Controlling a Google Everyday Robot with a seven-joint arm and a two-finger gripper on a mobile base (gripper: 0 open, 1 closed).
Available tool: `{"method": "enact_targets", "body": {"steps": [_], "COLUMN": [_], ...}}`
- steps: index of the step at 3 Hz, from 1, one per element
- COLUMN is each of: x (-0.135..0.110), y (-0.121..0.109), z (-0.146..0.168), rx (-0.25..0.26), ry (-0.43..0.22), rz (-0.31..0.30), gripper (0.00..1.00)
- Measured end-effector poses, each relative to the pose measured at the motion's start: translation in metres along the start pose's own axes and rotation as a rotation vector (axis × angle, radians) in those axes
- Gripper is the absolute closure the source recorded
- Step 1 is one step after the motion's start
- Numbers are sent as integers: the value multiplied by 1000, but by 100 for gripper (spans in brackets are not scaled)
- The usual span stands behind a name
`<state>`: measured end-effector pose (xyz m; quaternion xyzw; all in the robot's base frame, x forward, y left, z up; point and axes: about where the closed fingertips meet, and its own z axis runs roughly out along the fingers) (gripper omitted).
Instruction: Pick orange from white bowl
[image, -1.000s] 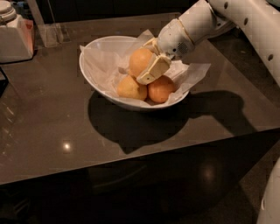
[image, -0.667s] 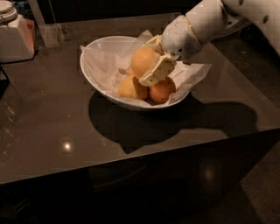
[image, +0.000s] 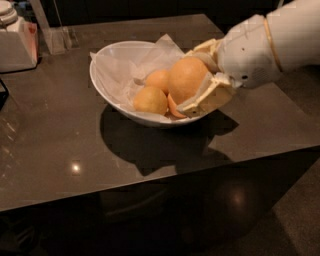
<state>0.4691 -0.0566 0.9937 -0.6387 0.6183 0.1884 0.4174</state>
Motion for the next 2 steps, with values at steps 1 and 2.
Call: {"method": "enact_targets", "body": {"steps": [1,2], "x": [9,9], "y": [7,7], "z": [-10,-10], "rx": [22,22], "ry": [16,16], "rz": [22,22], "gripper": [100,100]}}
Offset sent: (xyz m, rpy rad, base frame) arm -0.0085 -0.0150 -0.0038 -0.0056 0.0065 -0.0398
